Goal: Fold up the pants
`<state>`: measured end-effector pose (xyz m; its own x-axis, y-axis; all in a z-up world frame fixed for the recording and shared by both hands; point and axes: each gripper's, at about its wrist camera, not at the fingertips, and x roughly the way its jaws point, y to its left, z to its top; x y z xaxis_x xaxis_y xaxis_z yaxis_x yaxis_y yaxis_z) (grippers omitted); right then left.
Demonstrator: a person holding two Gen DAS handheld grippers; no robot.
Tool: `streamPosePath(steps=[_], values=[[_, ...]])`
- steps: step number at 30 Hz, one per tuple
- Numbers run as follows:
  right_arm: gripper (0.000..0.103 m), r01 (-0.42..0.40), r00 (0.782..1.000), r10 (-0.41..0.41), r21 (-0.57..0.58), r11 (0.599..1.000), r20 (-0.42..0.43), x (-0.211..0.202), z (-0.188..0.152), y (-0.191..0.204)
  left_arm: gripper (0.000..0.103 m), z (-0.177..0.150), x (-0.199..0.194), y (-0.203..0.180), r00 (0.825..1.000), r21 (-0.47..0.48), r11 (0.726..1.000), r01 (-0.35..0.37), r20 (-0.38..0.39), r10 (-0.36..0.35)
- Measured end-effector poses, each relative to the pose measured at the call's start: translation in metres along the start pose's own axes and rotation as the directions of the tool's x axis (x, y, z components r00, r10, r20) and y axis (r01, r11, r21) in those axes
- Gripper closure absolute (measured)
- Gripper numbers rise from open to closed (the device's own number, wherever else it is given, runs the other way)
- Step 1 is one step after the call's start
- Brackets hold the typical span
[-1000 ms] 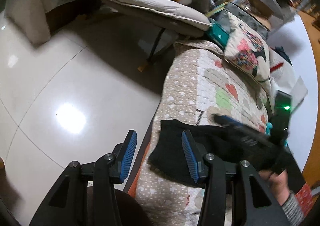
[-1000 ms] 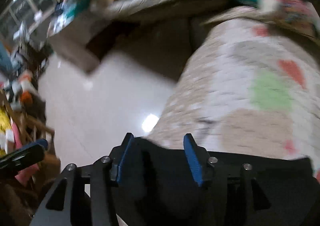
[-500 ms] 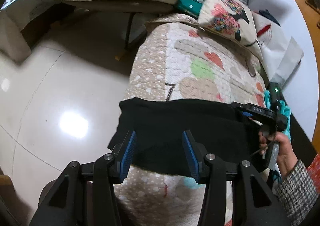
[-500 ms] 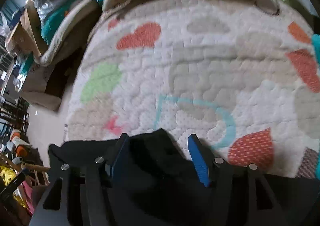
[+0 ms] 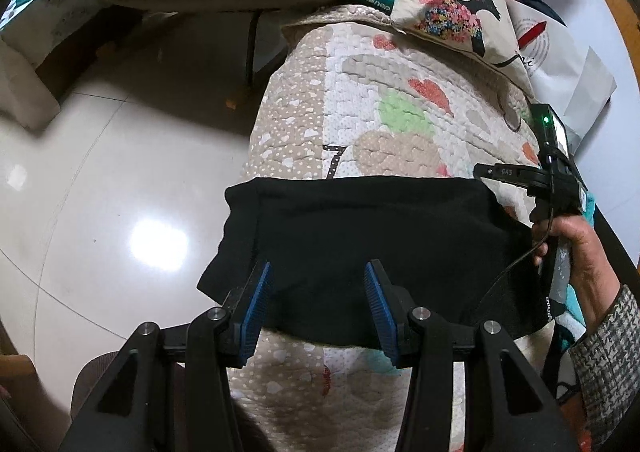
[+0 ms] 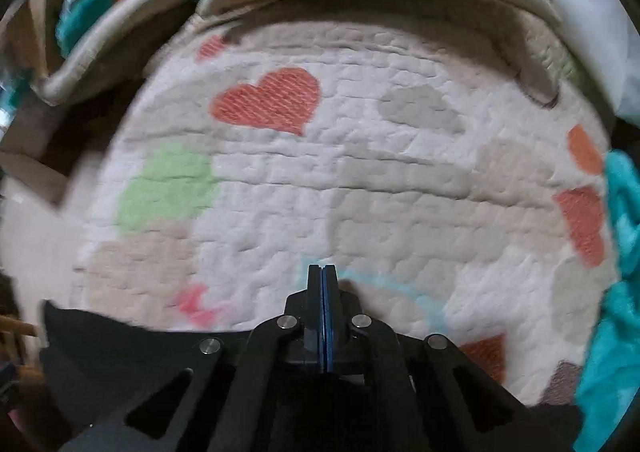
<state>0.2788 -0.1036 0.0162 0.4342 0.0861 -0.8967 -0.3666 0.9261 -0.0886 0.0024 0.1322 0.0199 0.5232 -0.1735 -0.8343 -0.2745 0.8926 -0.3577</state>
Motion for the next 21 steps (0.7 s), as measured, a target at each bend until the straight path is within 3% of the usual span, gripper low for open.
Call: streamPosePath(steps=[3,4,5,7,10,13,15,18,21], values=[[0.098,0.004,1.0,-0.005,0.022,1.0,0.02,-0.022,-0.008,-0.009,0.056,0.001,0.002,-0.005,1.0,0.021,1.0,-0.009,-0.015,0.009],[0.091,-0.002,0.999,0.0,0.047,0.999,0.038,-0.041,-0.018,-0.016,0.056,0.001,0.003,-0.007,1.0,0.026,1.0,-0.006,-0.02,0.006],[0.076,-0.026,0.999,0.023,0.069,0.997,0.045,-0.052,-0.027,-0.021,0.056,0.0,0.005,-0.01,1.0,0.03,1.0,0.005,-0.025,-0.004],[0.064,-0.127,0.99,0.118,0.122,0.984,0.076,-0.081,-0.062,-0.032,0.054,0.0,0.009,-0.017,0.999,0.04,0.999,0.02,-0.03,-0.019],[0.066,-0.177,0.984,0.17,0.166,0.97,0.058,-0.095,-0.121,-0.028,0.053,-0.003,0.017,-0.03,0.999,0.058,0.998,0.031,-0.036,-0.029],[0.09,-0.209,0.978,0.21,0.204,0.956,0.019,-0.081,-0.164,-0.017,0.051,-0.007,0.031,-0.041,0.999,0.088,0.996,0.029,-0.03,-0.026],[0.09,-0.211,0.975,0.222,0.232,0.95,-0.023,-0.066,-0.187,-0.008,0.051,-0.011,0.047,-0.045,0.999,0.106,0.994,-0.002,-0.033,0.006],[0.09,-0.176,0.984,0.179,0.215,0.961,0.005,-0.079,-0.207,-0.001,0.05,-0.024,0.076,-0.044,0.992,0.135,0.989,-0.067,-0.099,0.081],[0.091,-0.154,0.981,0.176,0.216,0.964,-0.086,-0.079,-0.226,0.001,0.043,-0.035,0.072,-0.049,0.989,0.199,0.972,-0.122,-0.061,0.137]])
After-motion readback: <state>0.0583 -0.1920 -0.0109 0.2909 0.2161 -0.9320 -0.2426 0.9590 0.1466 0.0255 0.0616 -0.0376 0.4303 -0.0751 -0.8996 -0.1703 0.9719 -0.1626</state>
